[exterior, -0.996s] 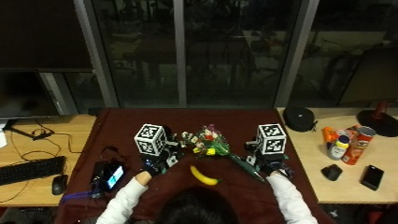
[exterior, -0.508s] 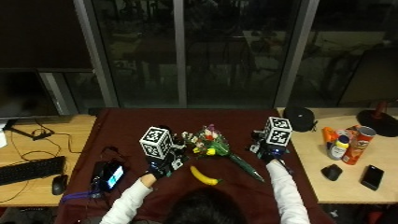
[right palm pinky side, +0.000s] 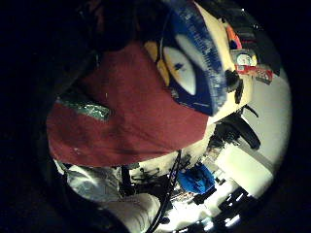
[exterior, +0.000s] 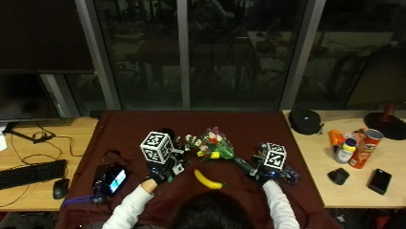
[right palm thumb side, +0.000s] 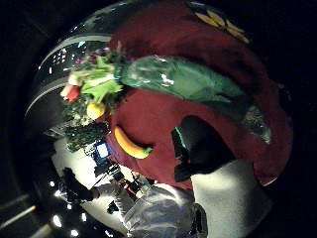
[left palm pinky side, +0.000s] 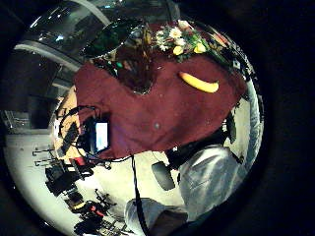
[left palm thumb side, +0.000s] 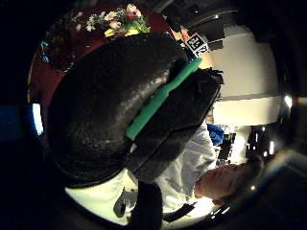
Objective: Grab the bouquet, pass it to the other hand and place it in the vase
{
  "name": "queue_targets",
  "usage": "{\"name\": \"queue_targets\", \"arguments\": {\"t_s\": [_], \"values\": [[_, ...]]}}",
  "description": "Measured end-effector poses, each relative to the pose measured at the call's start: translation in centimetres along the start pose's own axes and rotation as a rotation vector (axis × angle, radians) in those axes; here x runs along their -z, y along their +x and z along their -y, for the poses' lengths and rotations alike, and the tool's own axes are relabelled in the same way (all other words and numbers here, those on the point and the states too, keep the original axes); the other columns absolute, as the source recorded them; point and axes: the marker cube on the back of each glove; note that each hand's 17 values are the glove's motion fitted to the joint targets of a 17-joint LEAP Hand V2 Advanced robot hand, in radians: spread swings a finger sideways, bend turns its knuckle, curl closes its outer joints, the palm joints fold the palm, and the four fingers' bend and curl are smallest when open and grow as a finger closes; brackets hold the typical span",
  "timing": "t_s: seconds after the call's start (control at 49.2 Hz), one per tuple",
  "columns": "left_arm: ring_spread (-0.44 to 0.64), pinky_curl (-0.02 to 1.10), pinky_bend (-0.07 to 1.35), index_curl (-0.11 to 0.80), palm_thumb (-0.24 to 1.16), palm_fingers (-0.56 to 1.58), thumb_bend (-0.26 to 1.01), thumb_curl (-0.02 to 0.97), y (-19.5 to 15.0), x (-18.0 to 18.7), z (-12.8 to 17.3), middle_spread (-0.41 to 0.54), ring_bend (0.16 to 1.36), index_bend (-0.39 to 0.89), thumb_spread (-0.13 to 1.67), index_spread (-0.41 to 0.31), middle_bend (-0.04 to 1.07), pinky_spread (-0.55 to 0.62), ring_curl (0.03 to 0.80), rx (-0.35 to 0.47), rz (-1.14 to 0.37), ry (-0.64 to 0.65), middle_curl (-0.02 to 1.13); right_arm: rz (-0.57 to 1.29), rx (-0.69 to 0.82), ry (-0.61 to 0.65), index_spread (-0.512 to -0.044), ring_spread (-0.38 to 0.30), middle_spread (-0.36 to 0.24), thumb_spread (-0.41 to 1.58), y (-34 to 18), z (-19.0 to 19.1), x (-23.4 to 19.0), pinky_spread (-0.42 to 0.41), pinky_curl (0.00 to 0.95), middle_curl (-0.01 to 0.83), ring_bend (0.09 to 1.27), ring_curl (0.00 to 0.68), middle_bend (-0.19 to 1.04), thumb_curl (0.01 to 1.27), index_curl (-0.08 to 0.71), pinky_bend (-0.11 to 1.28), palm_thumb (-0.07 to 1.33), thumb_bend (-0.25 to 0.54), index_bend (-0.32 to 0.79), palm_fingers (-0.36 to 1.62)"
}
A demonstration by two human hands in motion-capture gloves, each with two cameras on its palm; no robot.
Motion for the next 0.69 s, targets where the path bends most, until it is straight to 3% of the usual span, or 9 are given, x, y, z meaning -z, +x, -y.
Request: {"name": "queue_targets", "arguments": {"t_s": [0.081,0.183,0.264,0.386,0.427,0.468,0.488,0.529,0.691], "values": [[0.28,0.32,0.3,0.278,-0.04,0.2,-0.04,0.215,-0.2,-0.2,0.0,0.189,0.57,0.14,1.03,-0.022,0.19,0.38,0.276,0.007,-0.006,-0.007,0.34,-0.006,0.105,0.165,-0.198,-0.069,0.025,1.08,-0.7,-0.2,-0.3,0.032,0.376,0.384,0.77,0.377,0.26,0.37,0.053,0.83,0.55,-0.022,0.04,0.53],[0.28,0.32,0.3,0.279,-0.04,0.2,-0.04,0.216,-0.5,-0.4,0.3,0.189,0.57,0.14,1.03,-0.022,0.19,0.38,0.277,0.002,-0.008,-0.004,0.34,-0.001,0.109,0.135,-0.188,-0.077,0.012,1.06,-0.8,1.3,-2.0,0.022,0.371,0.393,0.76,0.377,0.28,0.38,0.056,0.82,0.59,-0.011,0.05,0.55],[0.28,0.32,0.29,0.28,-0.04,0.2,-0.04,0.218,-0.6,-0.5,0.3,0.189,0.57,0.14,1.03,-0.022,0.19,0.38,0.278,0.004,-0.013,-0.006,0.34,-0.029,0.13,0.191,-0.186,-0.087,-0.002,1.05,-1.8,-1.8,-1.4,0.016,0.365,0.397,0.75,0.372,0.3,0.39,0.06,0.81,0.63,-0.014,0.05,0.56],[0.28,0.33,0.29,0.282,-0.04,0.2,-0.04,0.219,-0.6,-0.3,0.2,0.184,0.57,0.14,1.03,-0.022,0.19,0.38,0.28,0.016,-0.009,-0.015,0.35,-0.028,0.137,0.24,-0.225,-0.136,-0.059,1.03,-2.9,-3.0,-1.2,-0.117,0.358,0.416,0.72,0.367,0.35,0.4,0.078,0.8,0.73,0.001,0.07,0.8],[0.28,0.33,0.29,0.282,-0.04,0.2,-0.04,0.219,-0.6,-0.3,0.2,0.183,0.57,0.14,1.03,-0.022,0.19,0.38,0.28,0.019,-0.01,-0.018,0.35,-0.028,0.125,0.253,-0.236,-0.142,-0.08,1.02,-3.0,-3.0,-1.1,-0.139,0.353,0.424,0.67,0.362,0.36,0.4,0.116,0.76,0.76,0.002,0.16,0.88],[0.28,0.33,0.29,0.282,-0.04,0.2,-0.04,0.219,-0.6,-0.3,0.1,0.183,0.57,0.14,1.03,-0.022,0.19,0.38,0.28,0.02,-0.011,-0.024,0.35,-0.011,0.14,0.27,-0.239,-0.15,-0.095,1.02,-3.5,-2.8,-0.9,-0.171,0.352,0.426,0.65,0.362,0.35,0.4,0.139,0.74,0.79,0.008,0.17,0.94],[0.28,0.33,0.29,0.282,-0.04,0.2,-0.04,0.22,-0.7,-0.4,0.1,0.182,0.57,0.14,1.03,-0.022,0.19,0.38,0.28,0.02,-0.012,-0.028,0.35,0.008,0.163,0.277,-0.237,-0.158,-0.115,1.01,-3.8,-2.8,-0.8,-0.186,0.343,0.434,0.63,0.364,0.36,0.4,0.18,0.68,0.82,0.02,0.26,1.05],[0.28,0.33,0.29,0.282,-0.04,0.2,-0.04,0.22,-0.8,-0.4,0.1,0.182,0.57,0.14,1.03,-0.022,0.19,0.38,0.28,0.022,-0.011,-0.036,0.35,0.052,0.215,0.281,-0.236,-0.165,-0.136,1.02,-4.5,-2.8,-0.6,-0.205,0.337,0.432,0.6,0.361,0.34,0.41,0.212,0.64,0.89,0.045,0.31,1.12],[0.28,0.33,0.28,0.283,-0.04,0.2,-0.04,0.221,-1.5,-0.1,-0.1,0.181,0.57,0.14,1.03,-0.022,0.19,0.38,0.281,0.041,-0.007,-0.039,0.35,0.045,0.213,0.322,-0.231,-0.192,-0.155,0.98,-4.5,-3.1,0.1,-0.236,0.338,0.46,0.53,0.382,0.35,0.45,0.301,0.52,0.98,0.047,0.32,1.18]]}}
